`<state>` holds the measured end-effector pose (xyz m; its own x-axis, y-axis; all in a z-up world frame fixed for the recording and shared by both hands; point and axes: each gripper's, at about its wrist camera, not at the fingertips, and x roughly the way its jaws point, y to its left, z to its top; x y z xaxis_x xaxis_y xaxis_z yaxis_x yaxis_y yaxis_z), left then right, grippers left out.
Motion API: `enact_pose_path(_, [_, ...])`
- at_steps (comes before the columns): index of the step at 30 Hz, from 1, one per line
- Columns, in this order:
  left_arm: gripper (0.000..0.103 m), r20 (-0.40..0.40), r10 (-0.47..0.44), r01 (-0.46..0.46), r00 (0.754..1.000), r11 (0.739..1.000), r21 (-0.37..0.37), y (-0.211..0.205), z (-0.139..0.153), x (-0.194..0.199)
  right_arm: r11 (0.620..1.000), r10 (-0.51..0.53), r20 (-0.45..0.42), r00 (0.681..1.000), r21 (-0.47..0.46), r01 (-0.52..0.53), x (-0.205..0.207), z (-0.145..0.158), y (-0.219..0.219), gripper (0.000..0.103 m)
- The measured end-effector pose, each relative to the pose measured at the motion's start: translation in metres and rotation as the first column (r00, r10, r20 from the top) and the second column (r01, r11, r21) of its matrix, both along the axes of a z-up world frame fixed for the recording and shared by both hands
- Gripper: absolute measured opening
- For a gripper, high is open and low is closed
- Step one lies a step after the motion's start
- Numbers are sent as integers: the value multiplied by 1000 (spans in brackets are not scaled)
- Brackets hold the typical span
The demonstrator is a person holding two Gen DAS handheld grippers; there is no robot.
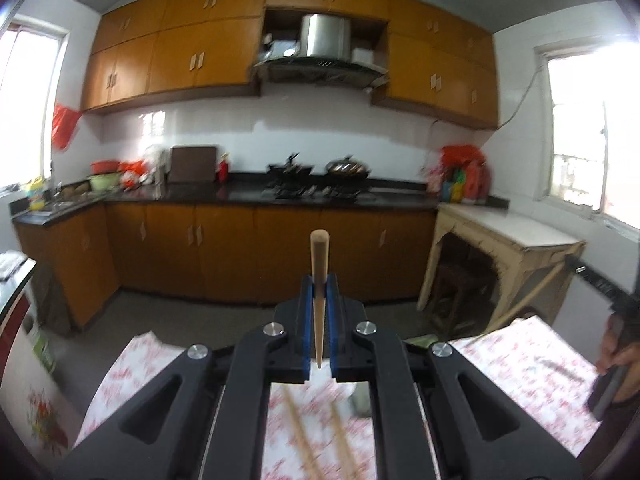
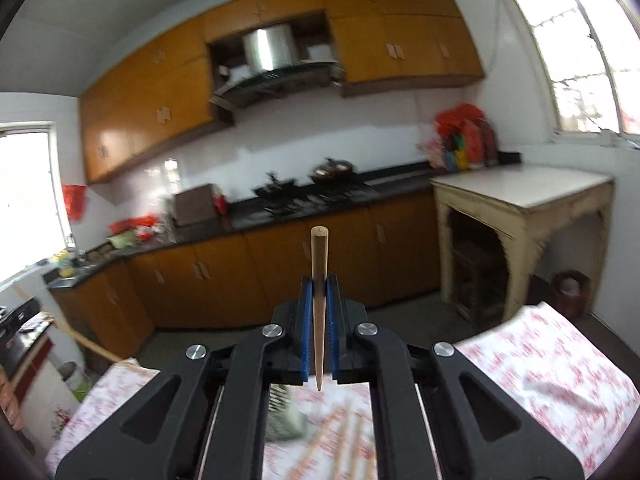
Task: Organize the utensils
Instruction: 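Lift the held chopstick with the right tool toward the green holder while the left tool carries its own, then insert the chopstick into the green holder and open the right tool while the left tool releases its own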
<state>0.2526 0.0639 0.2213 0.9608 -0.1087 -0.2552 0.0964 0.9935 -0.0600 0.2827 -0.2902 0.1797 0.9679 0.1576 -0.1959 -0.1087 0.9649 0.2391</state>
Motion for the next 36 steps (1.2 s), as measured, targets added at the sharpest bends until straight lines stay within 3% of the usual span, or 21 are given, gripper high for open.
enact_pose_path(4, [7, 15, -61, 61, 998, 998, 5, -27, 21, 11, 997, 78, -9, 997, -1, -78, 14, 4, 23, 7])
enact_pose_path(9, [7, -23, -123, 123, 992, 992, 10, -58, 19, 30, 993, 120, -42, 992, -10, -121, 30, -8, 44, 7])
enact_pose_path(21, [7, -200, -121, 125, 972, 992, 8, -81, -50, 97, 988, 156, -196, 968, 19, -155, 69, -43, 58, 7])
enact_pose_path(31, [8, -281, -104, 103, 954, 995, -20, -74, -73, 127, 983, 182, -282, 942, 56, -173, 96, -54, 60, 8])
enact_pose_path(34, [14, -285, -87, 81, 955, 996, -33, -69, -75, 130, 984, 174, -300, 938, 76, -159, 100, -58, 55, 9])
enact_pose_path(36, [26, -279, -76, 69, 957, 997, -34, -66, -75, 129, 987, 161, -301, 940, 77, -144, 98, -59, 52, 19])
